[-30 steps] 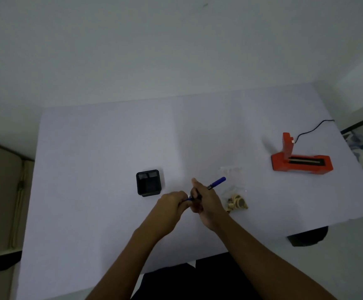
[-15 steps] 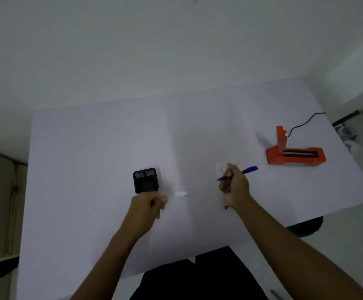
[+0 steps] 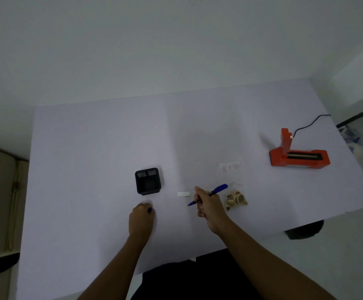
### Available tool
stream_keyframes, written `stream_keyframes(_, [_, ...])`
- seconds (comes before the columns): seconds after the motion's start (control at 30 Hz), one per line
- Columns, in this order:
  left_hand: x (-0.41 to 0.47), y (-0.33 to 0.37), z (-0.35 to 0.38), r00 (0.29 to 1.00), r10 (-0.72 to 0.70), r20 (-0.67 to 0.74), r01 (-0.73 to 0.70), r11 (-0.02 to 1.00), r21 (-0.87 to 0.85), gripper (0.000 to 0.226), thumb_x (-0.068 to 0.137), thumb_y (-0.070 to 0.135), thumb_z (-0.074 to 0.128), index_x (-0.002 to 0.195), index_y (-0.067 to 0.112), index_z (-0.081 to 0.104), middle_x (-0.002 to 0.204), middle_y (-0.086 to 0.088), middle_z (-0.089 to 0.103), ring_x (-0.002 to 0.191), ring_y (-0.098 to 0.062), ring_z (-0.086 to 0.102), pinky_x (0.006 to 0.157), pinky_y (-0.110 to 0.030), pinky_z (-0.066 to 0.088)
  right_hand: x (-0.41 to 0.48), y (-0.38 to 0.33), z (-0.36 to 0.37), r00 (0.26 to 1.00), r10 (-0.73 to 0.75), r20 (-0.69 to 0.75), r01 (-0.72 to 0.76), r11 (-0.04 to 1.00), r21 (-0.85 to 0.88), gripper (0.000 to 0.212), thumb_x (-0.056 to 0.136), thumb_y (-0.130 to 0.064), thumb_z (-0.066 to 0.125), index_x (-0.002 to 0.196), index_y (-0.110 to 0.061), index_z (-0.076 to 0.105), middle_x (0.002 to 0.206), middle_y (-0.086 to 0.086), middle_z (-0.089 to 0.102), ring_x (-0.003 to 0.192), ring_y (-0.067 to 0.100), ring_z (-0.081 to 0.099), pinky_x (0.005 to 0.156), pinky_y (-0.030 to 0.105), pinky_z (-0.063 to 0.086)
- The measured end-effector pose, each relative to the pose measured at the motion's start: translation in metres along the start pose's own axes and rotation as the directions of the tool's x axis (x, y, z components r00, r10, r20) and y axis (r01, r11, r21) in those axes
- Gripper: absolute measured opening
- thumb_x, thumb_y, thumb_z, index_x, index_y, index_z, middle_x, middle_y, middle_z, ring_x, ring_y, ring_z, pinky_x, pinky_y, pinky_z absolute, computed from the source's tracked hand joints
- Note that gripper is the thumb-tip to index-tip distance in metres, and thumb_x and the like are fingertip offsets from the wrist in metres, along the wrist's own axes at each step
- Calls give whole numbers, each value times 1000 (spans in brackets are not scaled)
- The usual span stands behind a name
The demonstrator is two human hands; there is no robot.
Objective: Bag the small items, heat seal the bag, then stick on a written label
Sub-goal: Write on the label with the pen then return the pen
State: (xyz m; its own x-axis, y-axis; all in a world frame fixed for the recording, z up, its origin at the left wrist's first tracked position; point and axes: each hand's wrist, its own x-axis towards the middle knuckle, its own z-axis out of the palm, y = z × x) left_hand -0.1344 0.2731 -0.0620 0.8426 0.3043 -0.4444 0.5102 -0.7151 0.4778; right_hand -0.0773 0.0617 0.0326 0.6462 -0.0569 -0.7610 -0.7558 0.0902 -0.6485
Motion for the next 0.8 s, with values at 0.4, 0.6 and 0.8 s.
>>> stream_keyframes(0.4, [-15, 20, 4, 966, 242, -95, -242, 970, 12, 37, 87, 32, 69, 118, 14, 63, 101, -2, 69, 82, -16, 66, 68, -27, 56, 9, -6, -10, 999, 3, -45, -3, 1000, -7, 44, 97, -30, 61, 58, -10, 58, 44, 0, 35, 38, 11, 25, 42, 22, 21])
stream_keyframes(0.6, [-5, 70, 29, 881, 466, -81, -461, 885, 68, 27, 89, 27, 68, 113, 14, 68, 104, -3, 70, 92, -17, 65, 78, -32, 58, 11, -7, -23, 998, 8, -65, -10, 1000, -19, 43, 97, -31, 60, 59, -11, 58, 44, 0, 35, 37, 11, 25, 40, 22, 22])
stream_keyframes(0.8, [22, 85, 51, 881, 472, 20, -467, 865, 183, 24, 85, 21, 72, 107, 14, 71, 104, -6, 71, 92, -23, 64, 75, -36, 56, 27, -9, -36, 996, -50, -76, 42, 994, -99, 44, 99, -31, 57, 60, -11, 59, 46, 0, 37, 38, 10, 28, 39, 22, 25])
